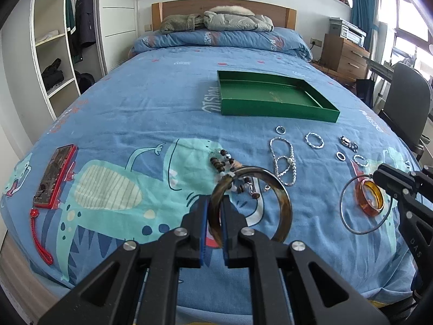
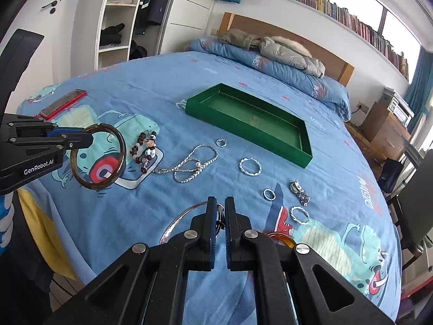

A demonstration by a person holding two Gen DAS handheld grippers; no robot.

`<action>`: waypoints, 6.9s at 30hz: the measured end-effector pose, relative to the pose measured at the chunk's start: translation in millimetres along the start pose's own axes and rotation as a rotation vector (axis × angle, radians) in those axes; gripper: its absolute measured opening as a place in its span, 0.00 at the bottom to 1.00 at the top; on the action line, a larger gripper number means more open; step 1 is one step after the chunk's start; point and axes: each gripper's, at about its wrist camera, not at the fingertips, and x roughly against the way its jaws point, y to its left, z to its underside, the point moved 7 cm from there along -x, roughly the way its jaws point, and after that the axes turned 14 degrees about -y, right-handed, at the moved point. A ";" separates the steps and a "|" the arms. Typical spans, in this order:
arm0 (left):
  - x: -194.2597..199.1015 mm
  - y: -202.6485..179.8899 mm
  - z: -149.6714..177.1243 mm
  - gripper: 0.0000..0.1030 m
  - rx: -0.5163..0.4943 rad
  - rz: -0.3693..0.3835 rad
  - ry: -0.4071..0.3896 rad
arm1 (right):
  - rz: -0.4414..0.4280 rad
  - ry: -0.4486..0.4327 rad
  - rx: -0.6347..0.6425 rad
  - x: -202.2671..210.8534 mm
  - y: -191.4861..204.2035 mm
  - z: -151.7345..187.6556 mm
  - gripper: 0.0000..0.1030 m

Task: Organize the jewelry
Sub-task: 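Carry both bangles into the green tray and open both tools, then withdraw both tools from the tray back over the jewelry, then grasp the beaded bracelet with the left tool while the right tool grasps the amber bangle, then lift the beaded bracelet and amber bangle and move them toward the green tray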

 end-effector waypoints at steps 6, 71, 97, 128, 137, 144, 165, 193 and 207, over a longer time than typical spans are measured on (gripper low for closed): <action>-18.3 -3.1 -31.0 0.08 0.015 0.026 -0.025 | 0.026 -0.036 0.044 -12.6 -15.5 -32.8 0.05; -169.1 -41.1 -195.0 0.28 -0.027 0.014 -0.024 | 0.013 -0.008 -0.359 -153.4 -170.1 -98.4 0.43; 75.7 28.3 -199.4 0.32 0.002 -0.128 -0.181 | 0.027 -0.320 -0.353 133.7 -166.2 -114.2 0.58; -89.0 -10.4 -6.1 0.45 0.166 0.001 0.174 | -0.016 0.125 -0.481 -3.8 -115.4 87.0 0.42; -115.8 -14.7 16.7 0.45 0.181 -0.014 0.232 | -0.056 0.213 -0.464 -32.1 -103.0 110.1 0.36; -122.0 -15.3 21.6 0.45 0.171 -0.028 0.213 | -0.042 0.257 -0.446 -44.3 -98.9 127.0 0.26; -113.2 -8.3 18.3 0.17 0.147 -0.028 0.155 | 0.037 0.240 -0.384 -48.3 -91.3 122.6 0.12; -41.4 15.0 -11.4 0.17 0.160 -0.020 0.064 | 0.089 0.096 -0.393 9.1 -93.6 70.2 0.10; 1.6 16.3 -36.6 0.17 0.151 0.004 -0.016 | 0.104 0.004 -0.379 46.3 -93.4 36.7 0.10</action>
